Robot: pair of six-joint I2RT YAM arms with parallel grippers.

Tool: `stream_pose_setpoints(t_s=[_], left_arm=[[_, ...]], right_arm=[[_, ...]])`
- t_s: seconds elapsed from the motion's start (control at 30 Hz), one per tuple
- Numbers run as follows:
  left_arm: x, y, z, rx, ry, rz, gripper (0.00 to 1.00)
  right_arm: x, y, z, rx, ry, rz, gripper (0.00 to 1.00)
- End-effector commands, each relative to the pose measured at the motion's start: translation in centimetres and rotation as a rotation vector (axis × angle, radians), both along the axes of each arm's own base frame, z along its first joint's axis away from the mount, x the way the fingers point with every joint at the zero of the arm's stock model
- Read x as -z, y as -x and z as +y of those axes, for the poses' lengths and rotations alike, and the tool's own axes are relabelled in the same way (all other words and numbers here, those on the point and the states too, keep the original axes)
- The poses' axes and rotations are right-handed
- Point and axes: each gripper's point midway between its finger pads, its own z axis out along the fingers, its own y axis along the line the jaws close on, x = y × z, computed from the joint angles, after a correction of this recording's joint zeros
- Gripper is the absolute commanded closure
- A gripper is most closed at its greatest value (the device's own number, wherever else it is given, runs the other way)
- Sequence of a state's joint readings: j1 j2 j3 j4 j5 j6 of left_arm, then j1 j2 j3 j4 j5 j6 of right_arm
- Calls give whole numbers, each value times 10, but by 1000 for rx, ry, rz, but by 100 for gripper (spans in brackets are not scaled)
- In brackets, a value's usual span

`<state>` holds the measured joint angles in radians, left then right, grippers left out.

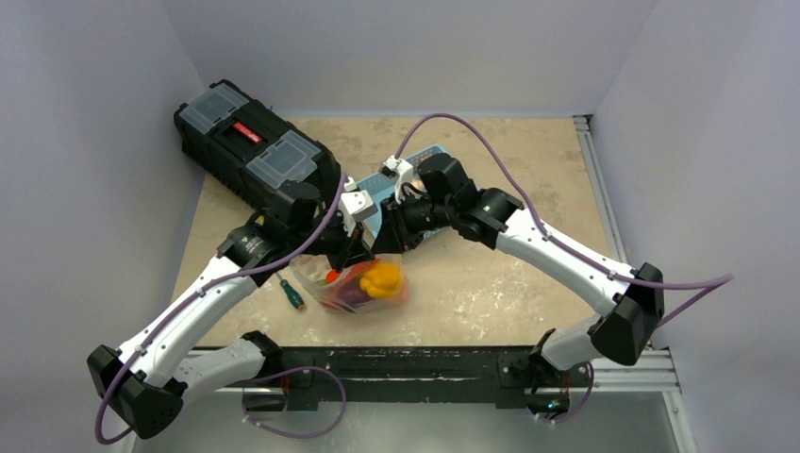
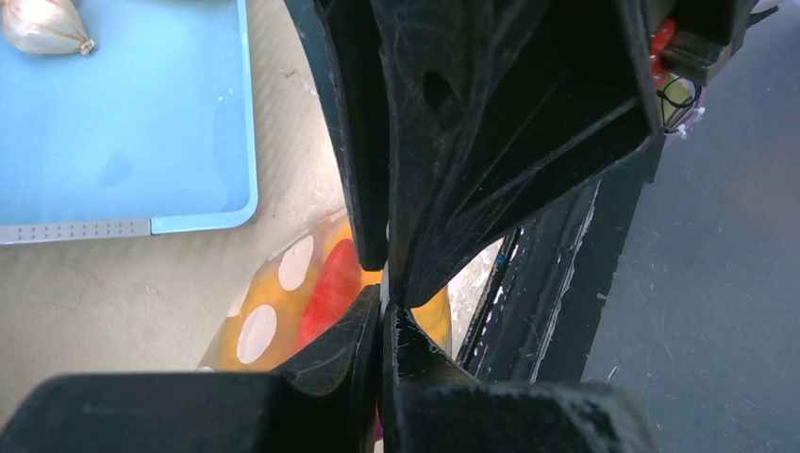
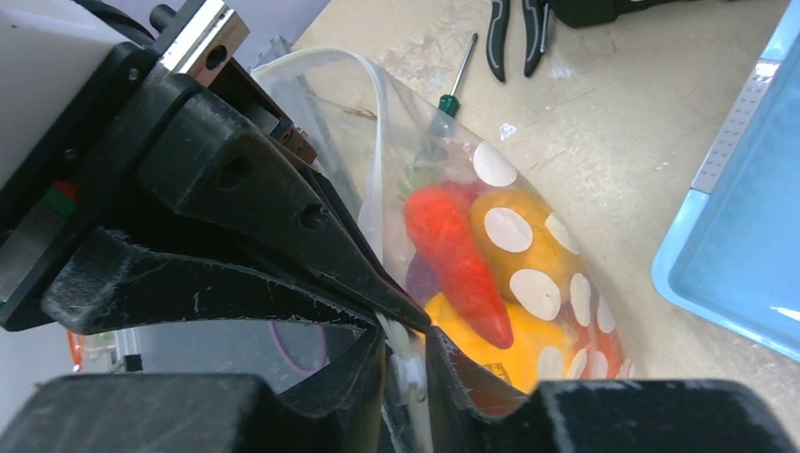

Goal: Place the food in the zip-top bag and seal the zipper
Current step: Zip the zipper food storage bag at the center of the board.

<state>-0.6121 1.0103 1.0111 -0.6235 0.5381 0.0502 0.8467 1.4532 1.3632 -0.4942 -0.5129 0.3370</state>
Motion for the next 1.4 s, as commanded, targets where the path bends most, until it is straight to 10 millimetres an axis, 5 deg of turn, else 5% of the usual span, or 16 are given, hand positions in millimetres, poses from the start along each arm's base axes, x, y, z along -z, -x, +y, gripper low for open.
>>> stream_pose_setpoints(t_s=[0.0, 0.17, 0.27, 0.37, 0.5, 0.9, 1.13, 1.37], left_arm=[[-21, -2, -9, 42, 61, -82, 100], [-17, -1, -7, 37, 54, -79, 100], [-16, -2, -7, 38, 51, -76, 100], [-16, -2, -7, 37, 49, -74, 100], [-15, -2, -7, 38, 47, -72, 100], [-17, -2, -8, 40, 51, -68, 100], [-17, -2, -8, 43, 52, -70, 100], [-17, -1, -8, 45, 52, -69, 100]], right_arm=[[-29, -7, 9, 2, -78, -85, 73], [-39, -1, -7, 31, -165, -85, 53], [-45, 15, -10, -48, -219, -106, 50], [-44, 16, -14, -39, -226, -121, 54], [-45, 16, -16, -42, -235, -133, 74], [-35, -10, -18, 40, -106, -167, 69], [-35, -10, -19, 35, -78, -152, 92], [-36, -6, -18, 11, -75, -151, 77]])
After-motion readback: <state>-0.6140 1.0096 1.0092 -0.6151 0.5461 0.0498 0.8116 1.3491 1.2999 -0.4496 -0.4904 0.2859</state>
